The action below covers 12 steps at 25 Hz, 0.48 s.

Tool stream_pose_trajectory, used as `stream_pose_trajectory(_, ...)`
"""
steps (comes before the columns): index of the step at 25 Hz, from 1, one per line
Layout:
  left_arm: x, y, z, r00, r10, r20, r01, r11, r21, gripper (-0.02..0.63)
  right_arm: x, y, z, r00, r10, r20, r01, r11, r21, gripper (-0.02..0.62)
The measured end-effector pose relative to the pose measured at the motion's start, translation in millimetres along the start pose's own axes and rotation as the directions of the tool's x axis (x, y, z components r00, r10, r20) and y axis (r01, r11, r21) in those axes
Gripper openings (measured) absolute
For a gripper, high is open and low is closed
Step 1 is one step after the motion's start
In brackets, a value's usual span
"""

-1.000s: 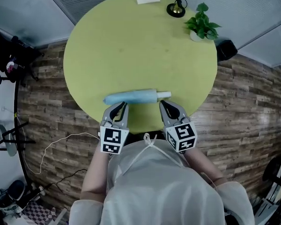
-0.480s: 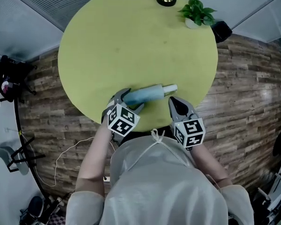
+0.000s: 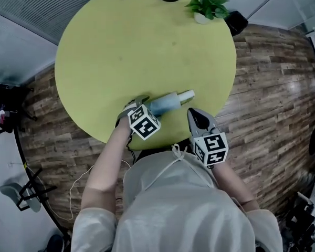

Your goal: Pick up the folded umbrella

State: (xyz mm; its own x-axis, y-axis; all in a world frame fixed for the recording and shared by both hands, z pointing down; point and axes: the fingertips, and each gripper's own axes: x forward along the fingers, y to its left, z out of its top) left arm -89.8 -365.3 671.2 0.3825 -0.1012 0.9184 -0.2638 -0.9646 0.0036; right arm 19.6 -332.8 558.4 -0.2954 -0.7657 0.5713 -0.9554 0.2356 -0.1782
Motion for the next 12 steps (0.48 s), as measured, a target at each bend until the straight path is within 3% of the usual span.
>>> stream_pose_trajectory(4, 19.4, -2.5, 0.2, 0.996, -0.040, -0.077, 0.046, 0.997, 0.068, 0.376, 0.6, -9.1, -2.1, 0.999, -0.037, -0.005, 0.038, 0.999, 0.034, 0.000)
stream_pose_trajectory(6, 27.1, -3.2, -2.8, 0.993, -0.050, -0.111, 0.058, 0.996, 0.070, 0.350, -0.6, -13.8, -3.3, 0.998, -0.055, -0.005, 0.055, 0.997, 0.051, 0.000)
stream_pose_trajectory(12, 41.5, -14.4, -8.1, 0.976, -0.104, -0.190, 0.124, 0.987, 0.101, 0.353, -8.3, -30.5, -9.6, 0.995, -0.102, -0.009, 0.103, 0.990, 0.098, 0.000)
